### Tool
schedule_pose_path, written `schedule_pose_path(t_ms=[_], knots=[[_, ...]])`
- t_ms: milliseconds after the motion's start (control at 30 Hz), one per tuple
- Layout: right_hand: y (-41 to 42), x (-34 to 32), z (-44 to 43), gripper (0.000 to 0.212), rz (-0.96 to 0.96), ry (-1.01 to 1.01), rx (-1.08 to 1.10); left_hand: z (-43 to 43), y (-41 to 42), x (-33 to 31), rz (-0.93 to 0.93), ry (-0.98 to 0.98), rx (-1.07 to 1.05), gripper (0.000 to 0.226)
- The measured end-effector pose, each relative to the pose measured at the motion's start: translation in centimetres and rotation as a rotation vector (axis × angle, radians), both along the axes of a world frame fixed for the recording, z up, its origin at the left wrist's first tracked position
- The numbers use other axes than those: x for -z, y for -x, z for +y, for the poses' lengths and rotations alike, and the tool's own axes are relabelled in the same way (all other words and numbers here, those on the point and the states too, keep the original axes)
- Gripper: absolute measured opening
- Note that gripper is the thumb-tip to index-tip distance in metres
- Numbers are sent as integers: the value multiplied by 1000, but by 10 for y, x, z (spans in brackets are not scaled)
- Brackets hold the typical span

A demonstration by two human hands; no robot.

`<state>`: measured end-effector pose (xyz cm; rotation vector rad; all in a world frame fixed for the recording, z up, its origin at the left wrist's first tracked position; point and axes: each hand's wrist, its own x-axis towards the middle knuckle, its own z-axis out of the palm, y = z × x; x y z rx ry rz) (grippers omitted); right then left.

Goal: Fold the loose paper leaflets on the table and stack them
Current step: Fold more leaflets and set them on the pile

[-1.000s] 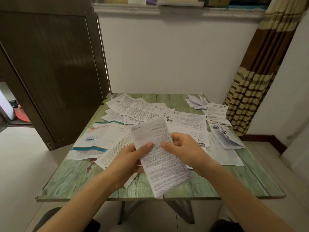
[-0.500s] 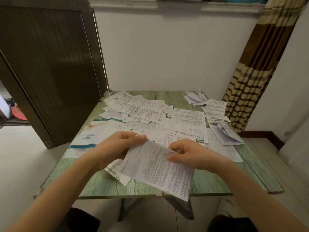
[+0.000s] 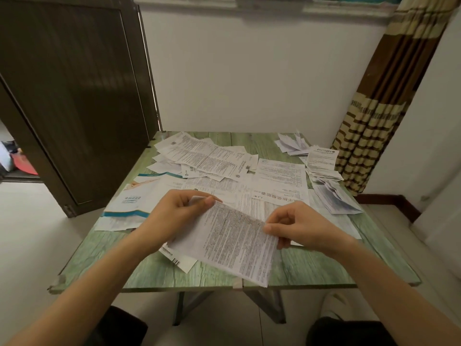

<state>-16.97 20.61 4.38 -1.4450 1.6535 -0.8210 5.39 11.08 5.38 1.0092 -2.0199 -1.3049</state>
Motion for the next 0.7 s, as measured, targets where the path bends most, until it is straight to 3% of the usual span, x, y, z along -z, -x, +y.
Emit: schedule_pose_path(t_ms=[133, 267, 333, 500, 600, 700], knots=[[15, -1, 9, 8, -49, 3, 52, -3, -9, -3, 92, -72, -50, 16], [19, -13, 8, 9, -75, 151, 223, -8, -16, -7, 191, -212, -110, 17], [5, -22, 1, 11, -55, 189, 167, -3, -11, -3, 159, -215, -67, 18], [-27, -26, -20, 18, 319, 51, -57, 5, 5, 10, 139, -207, -35, 27], [-23, -25, -20, 15, 392, 70, -50, -1, 1, 10, 41, -35, -66, 10], [-26, -24, -19, 15, 493, 111, -86, 0, 3, 6, -148, 245, 23, 12]])
